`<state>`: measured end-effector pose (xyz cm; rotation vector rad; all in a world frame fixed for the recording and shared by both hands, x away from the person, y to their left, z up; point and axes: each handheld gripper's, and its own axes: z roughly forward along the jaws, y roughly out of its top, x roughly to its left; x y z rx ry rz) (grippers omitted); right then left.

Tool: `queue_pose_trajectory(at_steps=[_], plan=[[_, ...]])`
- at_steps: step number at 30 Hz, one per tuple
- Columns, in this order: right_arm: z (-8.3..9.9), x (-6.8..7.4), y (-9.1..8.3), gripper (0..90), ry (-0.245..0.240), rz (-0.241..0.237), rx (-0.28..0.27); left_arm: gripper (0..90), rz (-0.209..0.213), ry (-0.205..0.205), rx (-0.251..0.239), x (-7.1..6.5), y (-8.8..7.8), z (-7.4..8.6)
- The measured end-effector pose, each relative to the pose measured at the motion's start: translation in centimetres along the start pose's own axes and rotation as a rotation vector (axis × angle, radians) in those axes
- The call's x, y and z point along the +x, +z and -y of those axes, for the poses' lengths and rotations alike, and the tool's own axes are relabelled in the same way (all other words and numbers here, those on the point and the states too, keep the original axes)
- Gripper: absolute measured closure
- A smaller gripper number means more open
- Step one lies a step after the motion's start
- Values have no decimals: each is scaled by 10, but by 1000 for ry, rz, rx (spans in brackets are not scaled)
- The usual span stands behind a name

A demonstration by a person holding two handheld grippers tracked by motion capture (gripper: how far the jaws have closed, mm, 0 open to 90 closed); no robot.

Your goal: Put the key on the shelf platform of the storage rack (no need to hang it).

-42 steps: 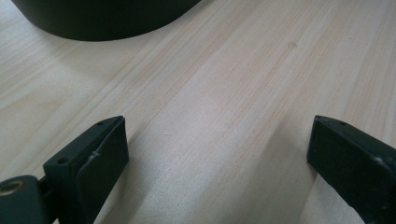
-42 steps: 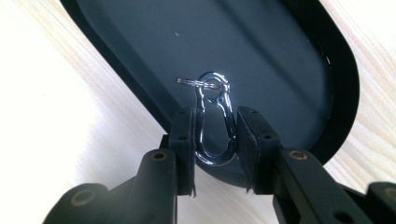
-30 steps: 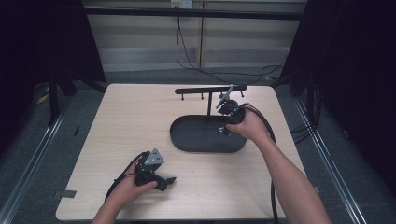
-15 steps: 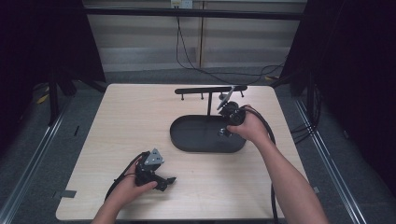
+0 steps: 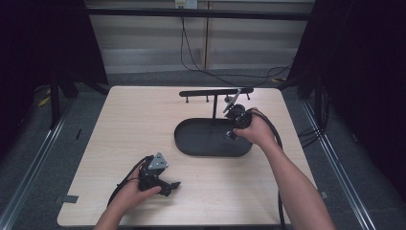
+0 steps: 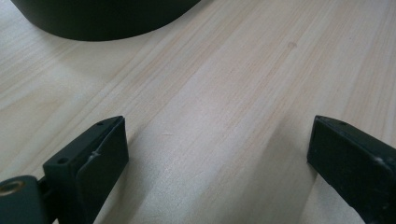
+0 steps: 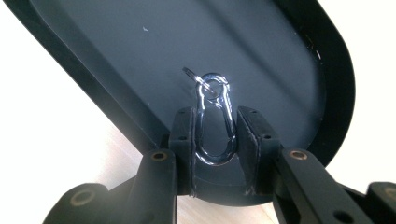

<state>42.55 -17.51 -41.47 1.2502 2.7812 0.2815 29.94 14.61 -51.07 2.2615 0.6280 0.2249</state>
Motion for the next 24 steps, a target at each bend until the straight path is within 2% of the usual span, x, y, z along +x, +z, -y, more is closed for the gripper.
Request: queue_pose_trajectory(at_steps=[5, 10, 19, 23, 24], plan=[[0, -1, 4, 686, 10, 5, 3, 49, 0, 2, 2, 0, 0, 0], [0, -5, 10, 686, 0, 17, 6, 49, 1, 2, 4, 0, 0, 0], [0, -3, 16, 686, 9, 21, 16, 49, 4, 7, 7, 0, 0, 0], [0, -4, 17, 685, -10, 29, 7, 49, 4, 7, 7, 0, 0, 0], [-1, -2, 17, 686, 7, 29, 16, 49, 5, 7, 10, 0, -1, 0]])
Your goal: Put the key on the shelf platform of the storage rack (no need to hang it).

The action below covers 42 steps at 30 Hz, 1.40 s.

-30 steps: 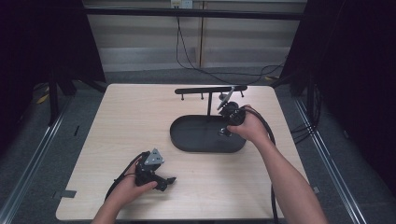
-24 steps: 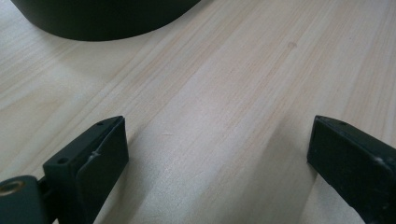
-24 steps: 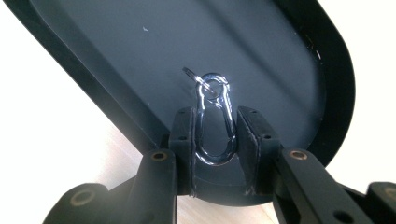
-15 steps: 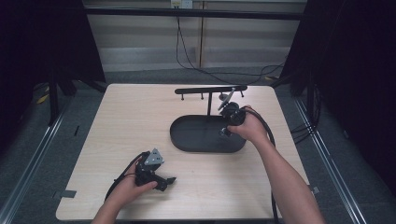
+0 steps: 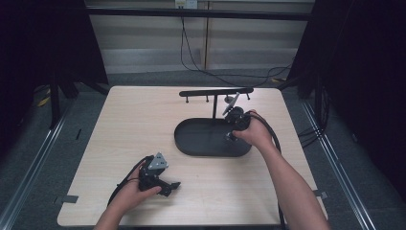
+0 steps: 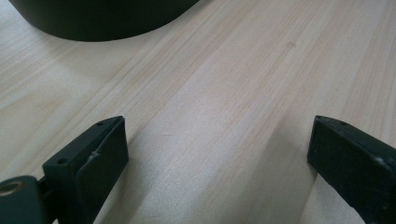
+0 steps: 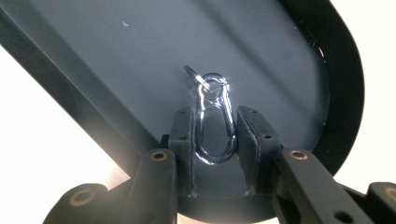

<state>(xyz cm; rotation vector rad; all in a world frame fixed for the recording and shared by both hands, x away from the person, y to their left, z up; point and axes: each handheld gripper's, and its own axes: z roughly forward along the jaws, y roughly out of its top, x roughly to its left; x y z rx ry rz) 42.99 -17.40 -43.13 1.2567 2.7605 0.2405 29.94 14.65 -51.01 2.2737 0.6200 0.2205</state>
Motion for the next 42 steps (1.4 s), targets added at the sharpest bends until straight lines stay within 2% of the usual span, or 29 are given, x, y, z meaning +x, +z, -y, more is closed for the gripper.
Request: queue_pose_trajectory(at_steps=[2, 6, 12, 17, 25, 27, 30, 33, 42], plan=[[0, -1, 1, 685, -24, 5, -14, 49, 0, -1, 0, 0, 0, 0], [0, -1, 4, 685, -31, 10, -23, 48, 0, 0, 1, 0, 0, 0], [-1, 1, 7, 684, -23, 5, -24, 47, 1, 2, 2, 0, 0, 0], [0, 0, 7, 683, -27, 20, -40, 47, 2, 2, 1, 0, 0, 0], [1, -1, 11, 681, -29, 24, -40, 47, 2, 2, 1, 0, 0, 0], [1, -1, 12, 680, -13, 15, -37, 47, 2, 2, 1, 0, 0, 0], [3, -1, 14, 679, -27, 16, -32, 47, 4, 10, 4, 0, 0, 0], [3, -1, 14, 676, -21, 16, -31, 47, 3, 4, 0, 0, 0, 0], [6, -2, 12, 629, -7, 14, -36, 46, 3, 4, -1, 0, 0, 0]])
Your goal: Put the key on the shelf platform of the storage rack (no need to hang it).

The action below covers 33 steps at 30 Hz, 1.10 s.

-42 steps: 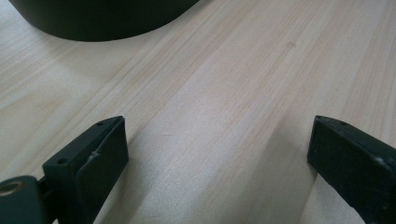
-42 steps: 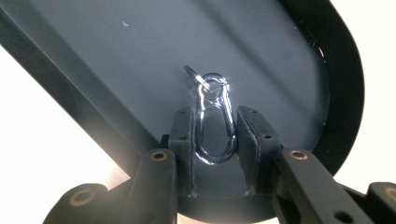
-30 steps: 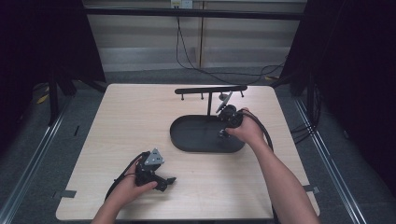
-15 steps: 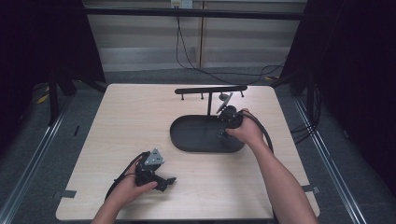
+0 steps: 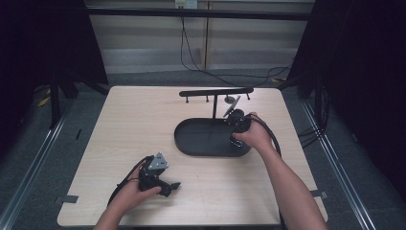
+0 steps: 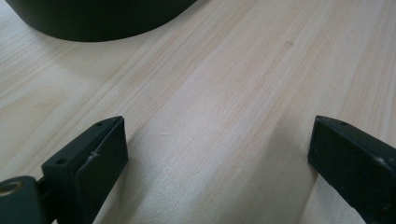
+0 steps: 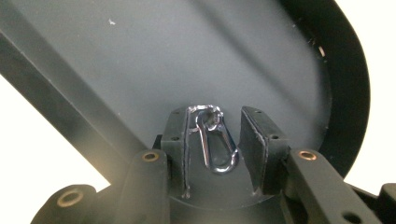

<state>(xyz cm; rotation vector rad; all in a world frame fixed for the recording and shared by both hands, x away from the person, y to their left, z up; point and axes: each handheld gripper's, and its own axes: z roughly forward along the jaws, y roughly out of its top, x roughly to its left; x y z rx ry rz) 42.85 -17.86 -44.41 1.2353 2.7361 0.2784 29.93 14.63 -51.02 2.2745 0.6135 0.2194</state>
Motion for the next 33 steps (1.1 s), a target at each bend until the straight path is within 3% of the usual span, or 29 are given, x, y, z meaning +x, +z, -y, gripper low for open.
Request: queue_pose_trajectory(at_steps=[33], plan=[[20, 3, -17, 407, 31, -31, -27, 46, 2, -3, -1, 0, 0, 0]])
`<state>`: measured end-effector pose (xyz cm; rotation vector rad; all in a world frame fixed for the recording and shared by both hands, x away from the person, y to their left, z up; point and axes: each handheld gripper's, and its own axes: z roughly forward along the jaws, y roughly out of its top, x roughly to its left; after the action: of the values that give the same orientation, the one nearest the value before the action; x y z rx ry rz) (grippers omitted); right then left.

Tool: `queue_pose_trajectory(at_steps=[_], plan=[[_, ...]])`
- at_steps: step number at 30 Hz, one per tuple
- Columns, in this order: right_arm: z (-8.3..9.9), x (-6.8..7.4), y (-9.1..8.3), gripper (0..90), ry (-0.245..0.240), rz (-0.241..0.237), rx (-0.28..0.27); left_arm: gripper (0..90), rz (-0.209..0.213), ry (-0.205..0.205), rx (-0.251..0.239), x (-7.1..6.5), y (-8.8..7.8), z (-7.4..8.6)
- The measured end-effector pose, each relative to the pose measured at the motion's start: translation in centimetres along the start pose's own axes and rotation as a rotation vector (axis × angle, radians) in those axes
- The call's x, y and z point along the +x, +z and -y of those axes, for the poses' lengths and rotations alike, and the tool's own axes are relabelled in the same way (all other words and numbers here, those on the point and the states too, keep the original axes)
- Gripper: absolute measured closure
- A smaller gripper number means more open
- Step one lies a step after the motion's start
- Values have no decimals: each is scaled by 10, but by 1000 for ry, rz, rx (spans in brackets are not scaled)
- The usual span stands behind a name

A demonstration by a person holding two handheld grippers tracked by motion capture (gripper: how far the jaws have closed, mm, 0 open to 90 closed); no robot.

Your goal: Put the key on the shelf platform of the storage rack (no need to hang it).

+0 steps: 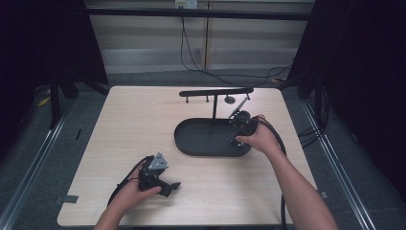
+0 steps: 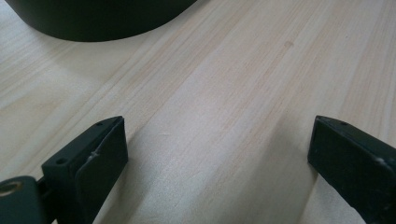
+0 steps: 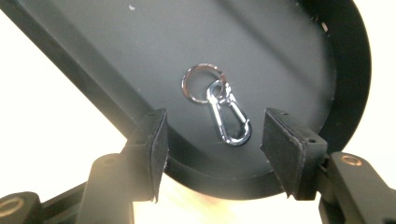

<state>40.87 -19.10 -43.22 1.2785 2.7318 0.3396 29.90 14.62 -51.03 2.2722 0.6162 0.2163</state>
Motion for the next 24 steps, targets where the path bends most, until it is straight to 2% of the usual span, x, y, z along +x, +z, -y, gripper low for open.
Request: queue_pose_trajectory(at_steps=[13, 18, 24], plan=[[10, 6, -8, 388, -12, -24, -17, 46, 1, -1, 1, 0, 0, 0], [16, 9, -11, 359, -25, -37, -26, 46, 2, 10, 10, 1, -1, 0], [20, 14, -13, 348, -36, -30, -32, 46, 2, 9, 9, 1, -1, 0]])
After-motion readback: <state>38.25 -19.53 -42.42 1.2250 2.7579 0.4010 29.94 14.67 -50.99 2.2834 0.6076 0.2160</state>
